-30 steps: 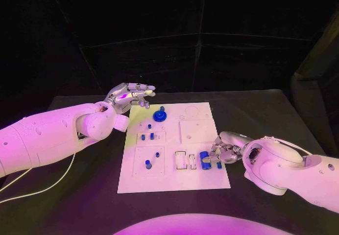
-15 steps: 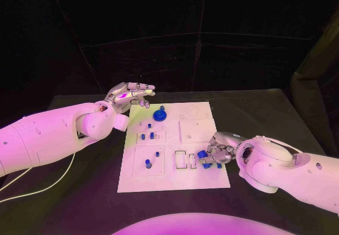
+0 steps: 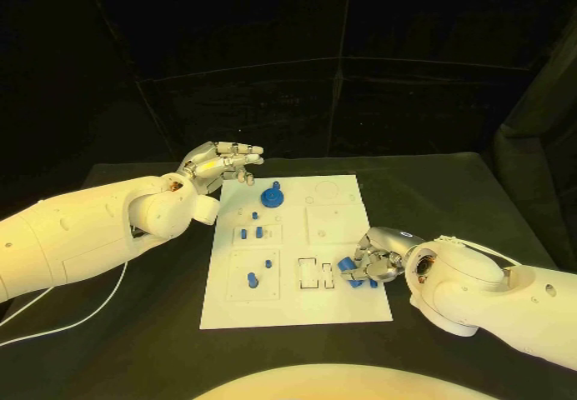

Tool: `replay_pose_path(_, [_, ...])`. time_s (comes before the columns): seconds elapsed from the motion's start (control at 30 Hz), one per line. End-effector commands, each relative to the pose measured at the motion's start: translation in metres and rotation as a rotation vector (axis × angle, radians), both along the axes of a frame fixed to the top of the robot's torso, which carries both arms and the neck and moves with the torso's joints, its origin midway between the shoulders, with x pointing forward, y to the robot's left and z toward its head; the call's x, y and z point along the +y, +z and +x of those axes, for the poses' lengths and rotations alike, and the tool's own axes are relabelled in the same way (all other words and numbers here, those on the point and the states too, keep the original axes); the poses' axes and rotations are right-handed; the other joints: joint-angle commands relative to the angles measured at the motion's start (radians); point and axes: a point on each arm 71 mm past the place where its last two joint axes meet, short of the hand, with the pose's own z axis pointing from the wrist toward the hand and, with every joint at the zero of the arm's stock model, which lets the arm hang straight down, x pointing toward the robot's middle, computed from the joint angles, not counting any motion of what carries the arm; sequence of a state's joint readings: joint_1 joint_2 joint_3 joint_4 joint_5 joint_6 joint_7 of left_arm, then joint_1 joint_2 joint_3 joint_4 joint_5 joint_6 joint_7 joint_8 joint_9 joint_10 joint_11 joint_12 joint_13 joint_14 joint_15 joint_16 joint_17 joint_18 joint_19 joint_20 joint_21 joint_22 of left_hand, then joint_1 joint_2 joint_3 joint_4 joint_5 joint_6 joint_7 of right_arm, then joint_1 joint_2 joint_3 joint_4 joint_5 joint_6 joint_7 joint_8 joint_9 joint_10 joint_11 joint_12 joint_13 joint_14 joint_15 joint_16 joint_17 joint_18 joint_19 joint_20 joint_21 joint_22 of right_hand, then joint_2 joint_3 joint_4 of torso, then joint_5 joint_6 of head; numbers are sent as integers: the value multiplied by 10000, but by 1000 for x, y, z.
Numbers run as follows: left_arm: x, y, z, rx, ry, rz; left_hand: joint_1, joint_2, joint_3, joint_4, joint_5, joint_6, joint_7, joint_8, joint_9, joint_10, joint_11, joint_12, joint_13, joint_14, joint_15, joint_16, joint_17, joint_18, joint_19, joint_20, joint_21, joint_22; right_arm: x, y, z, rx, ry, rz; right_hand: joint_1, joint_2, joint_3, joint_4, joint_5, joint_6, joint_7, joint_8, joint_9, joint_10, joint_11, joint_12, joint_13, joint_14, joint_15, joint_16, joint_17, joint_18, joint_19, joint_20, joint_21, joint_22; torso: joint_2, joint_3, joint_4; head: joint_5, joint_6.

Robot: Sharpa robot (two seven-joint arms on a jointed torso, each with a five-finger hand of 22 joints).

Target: Assemble the parts on the task board

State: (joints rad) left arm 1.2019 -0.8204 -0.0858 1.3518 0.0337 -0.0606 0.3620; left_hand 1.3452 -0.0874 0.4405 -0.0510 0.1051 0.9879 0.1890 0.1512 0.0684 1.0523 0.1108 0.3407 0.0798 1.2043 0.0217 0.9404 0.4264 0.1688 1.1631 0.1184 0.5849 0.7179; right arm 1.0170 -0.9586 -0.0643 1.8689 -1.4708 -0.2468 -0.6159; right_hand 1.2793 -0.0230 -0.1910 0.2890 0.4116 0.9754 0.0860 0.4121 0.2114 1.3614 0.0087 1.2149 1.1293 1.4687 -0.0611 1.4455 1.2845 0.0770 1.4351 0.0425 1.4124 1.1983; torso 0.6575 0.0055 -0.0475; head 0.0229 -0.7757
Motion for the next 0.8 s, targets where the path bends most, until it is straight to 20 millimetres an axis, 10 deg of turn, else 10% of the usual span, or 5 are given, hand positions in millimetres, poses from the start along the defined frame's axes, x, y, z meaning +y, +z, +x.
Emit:
replay_pose_path(0.03, [-1, 1, 0, -38, -93, -96, -71, 37, -8, -50, 59, -66, 9, 37, 9, -68, 4, 40, -2, -41, 6, 37, -17, 131, -87, 14, -38, -12, 1, 8, -4, -400, -419, 707, -83, 41, -82, -7, 120, 34, -70, 81, 89, 39, -89, -2, 48, 547, -83, 78, 49, -73, 54, -21, 32, 38, -5, -12, -5, 9, 42])
replay_pose_path(0.8, [-4, 1, -1, -31, -173, -127, -80, 47, -16, -57, 61, -79, 8, 55, 9, -86, 5, 65, -2, -50, 8, 49, -22, 131, -91, 17, -41, -14, 40, 6, -9, 688, -291, 1835, -181, 281, -187, 26, 389, 103, -112, 142, 246, 63, -126, -99, 51, 555, -116, 107, 107, -82, 77, -54, 62, 97, 20, -23, 6, 137, 16])
